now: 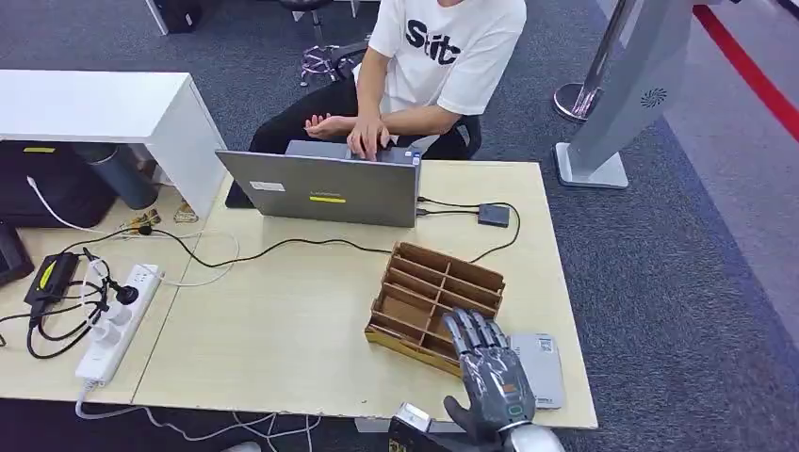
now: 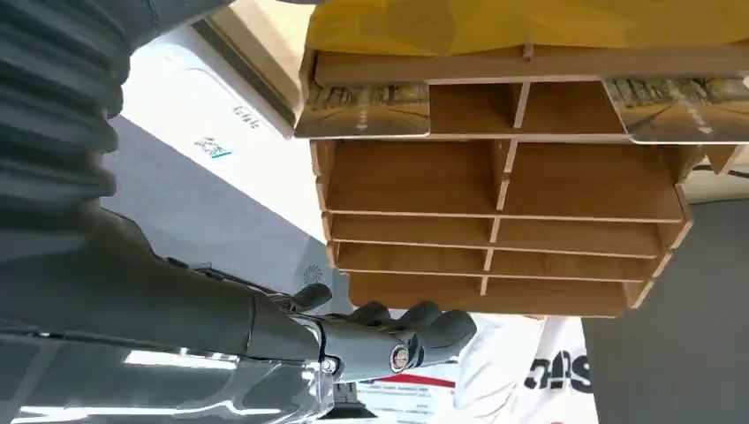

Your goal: Pass the card to the sensor for recognition and then transmit it.

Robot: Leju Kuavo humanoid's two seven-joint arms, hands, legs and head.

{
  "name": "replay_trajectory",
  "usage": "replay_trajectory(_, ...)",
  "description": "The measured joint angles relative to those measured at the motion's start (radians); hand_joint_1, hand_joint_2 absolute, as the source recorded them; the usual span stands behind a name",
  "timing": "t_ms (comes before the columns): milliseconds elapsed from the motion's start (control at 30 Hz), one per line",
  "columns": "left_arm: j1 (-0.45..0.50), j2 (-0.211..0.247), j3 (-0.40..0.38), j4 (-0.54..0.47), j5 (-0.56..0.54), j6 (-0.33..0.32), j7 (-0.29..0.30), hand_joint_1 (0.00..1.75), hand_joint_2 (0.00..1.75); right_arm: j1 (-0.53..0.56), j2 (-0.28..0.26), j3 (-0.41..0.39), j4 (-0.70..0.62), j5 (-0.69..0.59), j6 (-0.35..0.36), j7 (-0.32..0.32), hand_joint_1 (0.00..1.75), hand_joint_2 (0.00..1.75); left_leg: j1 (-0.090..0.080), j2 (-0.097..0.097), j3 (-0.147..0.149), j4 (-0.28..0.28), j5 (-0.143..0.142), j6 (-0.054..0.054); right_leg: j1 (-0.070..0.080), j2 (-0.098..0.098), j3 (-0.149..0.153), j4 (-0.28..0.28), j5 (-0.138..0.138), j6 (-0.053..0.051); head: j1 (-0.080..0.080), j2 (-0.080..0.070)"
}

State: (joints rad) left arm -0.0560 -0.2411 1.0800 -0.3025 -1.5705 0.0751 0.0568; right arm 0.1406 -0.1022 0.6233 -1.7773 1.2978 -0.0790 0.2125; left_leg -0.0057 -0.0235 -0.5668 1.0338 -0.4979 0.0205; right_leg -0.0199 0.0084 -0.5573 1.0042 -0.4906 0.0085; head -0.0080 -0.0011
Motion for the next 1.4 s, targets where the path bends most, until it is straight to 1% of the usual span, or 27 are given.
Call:
replay_trajectory(467,-0.001,0.001,0.0,0.0,0.0,0.0,0.0,0.0,1.75,-0.017,0.0,0.013,0.039,-0.01,0.0,-0.002,0.0,1.75,0.0,0.0,0.0,0.0,0.0,0.0,0.0,0.0,0.0,0.0,0.0,0.0,0.0,0.0)
replay_trajectory(933,-0.001,0.004,0.0,0.0,0.0,0.0,0.0,0.0,1.75,-0.019,0.0,0.018,0.052,-0.015,0.0,-0.002,0.0,1.75,0.0,0.0,0.0,0.0,0.0,0.0,0.0,0.0,0.0,0.0,0.0,0.0,0.0,0.0)
replay_trajectory(1400,-0.001,0.005,0.0,0.0,0.0,0.0,0.0,0.0,1.75,-0.02,0.0,0.019,0.077,-0.016,0.003,0.013,0.0,1.75,0.0,0.0,0.0,0.0,0.0,0.0,0.0,0.0,0.0,0.0,0.0,0.0,0.0,0.0)
